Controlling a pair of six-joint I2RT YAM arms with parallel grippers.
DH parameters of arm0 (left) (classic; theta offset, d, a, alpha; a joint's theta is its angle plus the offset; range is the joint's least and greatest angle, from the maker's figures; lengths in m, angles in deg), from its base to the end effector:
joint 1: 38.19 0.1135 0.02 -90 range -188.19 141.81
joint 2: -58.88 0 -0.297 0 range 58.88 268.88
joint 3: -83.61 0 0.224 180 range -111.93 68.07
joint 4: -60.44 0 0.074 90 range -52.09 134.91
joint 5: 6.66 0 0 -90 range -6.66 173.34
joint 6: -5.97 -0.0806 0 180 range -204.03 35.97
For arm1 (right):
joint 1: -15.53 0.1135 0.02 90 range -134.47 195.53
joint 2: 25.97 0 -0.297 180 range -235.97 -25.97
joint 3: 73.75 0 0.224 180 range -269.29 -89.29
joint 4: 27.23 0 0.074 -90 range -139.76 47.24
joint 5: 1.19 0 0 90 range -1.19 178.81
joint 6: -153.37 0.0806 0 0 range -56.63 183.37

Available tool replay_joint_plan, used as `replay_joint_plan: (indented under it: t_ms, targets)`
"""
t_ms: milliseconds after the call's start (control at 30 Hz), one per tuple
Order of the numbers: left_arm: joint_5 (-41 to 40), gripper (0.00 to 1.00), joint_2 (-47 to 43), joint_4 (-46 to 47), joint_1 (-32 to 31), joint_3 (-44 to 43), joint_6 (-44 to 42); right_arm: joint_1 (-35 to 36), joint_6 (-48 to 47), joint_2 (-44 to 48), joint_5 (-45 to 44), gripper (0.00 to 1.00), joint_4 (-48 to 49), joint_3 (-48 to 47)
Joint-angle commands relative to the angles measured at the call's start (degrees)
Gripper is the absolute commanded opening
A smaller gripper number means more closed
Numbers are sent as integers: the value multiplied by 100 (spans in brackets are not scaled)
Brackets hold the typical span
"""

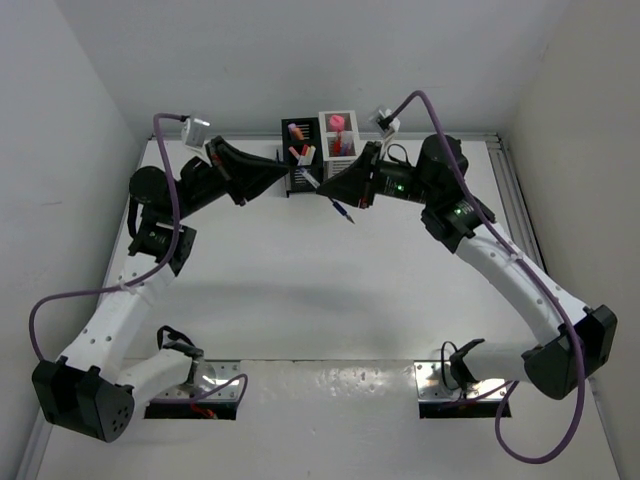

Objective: Sort the stationery into containers
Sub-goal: Close the pen cap on the pen.

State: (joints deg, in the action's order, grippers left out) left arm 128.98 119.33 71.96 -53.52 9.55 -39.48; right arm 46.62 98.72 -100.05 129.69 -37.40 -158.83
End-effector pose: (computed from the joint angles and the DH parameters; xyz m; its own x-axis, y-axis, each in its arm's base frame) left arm 0.1866 -0.1109 0.4799 -0.2757 -0.4330 -0.8582 0.8639 0.2798 -0.4188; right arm 0.2240 0.1967 0.4438 -0.5400 0.1852 -0.8210 -0.7827 0.2482 0.5708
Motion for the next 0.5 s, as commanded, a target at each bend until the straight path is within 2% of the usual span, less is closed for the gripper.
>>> replay_joint_plan:
  t_ms: [0, 167, 467]
  targets:
    - [-65, 0, -279, 55, 110, 156, 18, -208, 243, 219, -308, 0, 623, -113]
    - [67, 0, -174, 265, -30, 254, 194, -253, 402, 193, -309, 0, 869, -148]
    - [242, 0, 160, 415, -418, 43, 124, 98, 508, -36, -81, 0, 887, -200]
